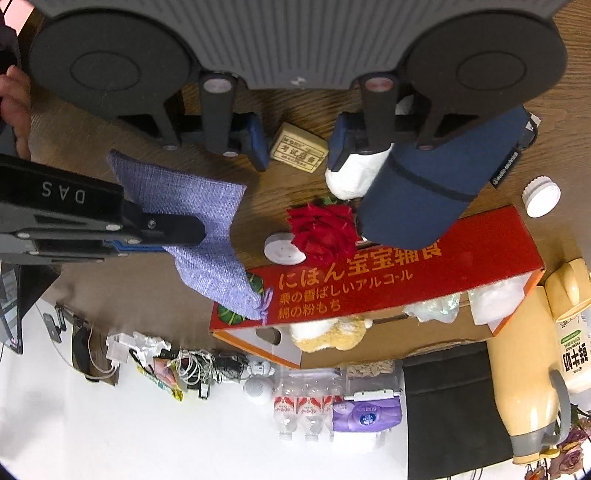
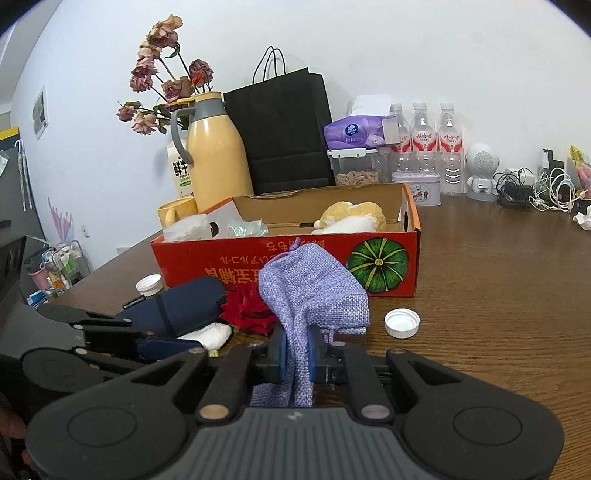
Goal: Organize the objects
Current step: 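Carry the purple bag with the right tool while the left tool grasps the small gold block, then lower the gold block and purple bag into the box and open both tools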
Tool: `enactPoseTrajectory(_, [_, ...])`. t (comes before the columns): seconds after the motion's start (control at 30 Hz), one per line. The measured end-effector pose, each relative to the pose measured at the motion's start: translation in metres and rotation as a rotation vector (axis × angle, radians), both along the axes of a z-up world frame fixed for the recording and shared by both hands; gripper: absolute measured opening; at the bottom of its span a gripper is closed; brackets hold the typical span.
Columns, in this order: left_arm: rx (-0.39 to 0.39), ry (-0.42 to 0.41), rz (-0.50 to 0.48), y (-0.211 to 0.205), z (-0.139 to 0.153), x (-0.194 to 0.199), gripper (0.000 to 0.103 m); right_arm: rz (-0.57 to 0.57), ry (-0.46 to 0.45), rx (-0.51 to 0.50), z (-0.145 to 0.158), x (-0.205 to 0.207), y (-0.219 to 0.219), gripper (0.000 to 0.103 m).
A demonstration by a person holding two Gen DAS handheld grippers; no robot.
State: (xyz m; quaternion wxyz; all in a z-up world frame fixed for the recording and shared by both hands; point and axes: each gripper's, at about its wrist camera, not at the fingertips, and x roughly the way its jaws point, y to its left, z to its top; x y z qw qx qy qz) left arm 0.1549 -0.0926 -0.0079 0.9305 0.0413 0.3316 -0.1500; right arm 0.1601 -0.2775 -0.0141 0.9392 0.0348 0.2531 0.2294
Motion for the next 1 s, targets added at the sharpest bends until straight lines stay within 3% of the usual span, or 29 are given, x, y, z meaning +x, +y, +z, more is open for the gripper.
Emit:
enactPoseTrajectory(0.57, [-0.078,-0.179,0.068,0.031,0.057,0.008,0.036,0.024,-0.079,-0.041,0.033,0.011,0.028,0.010])
enactPoseTrajectory(1.0, [-0.100,-0.287,0.142,0.058,0.091,0.072,0.036,0.030,-0.140,-0.073,0.064,0.074,0.073,0.010])
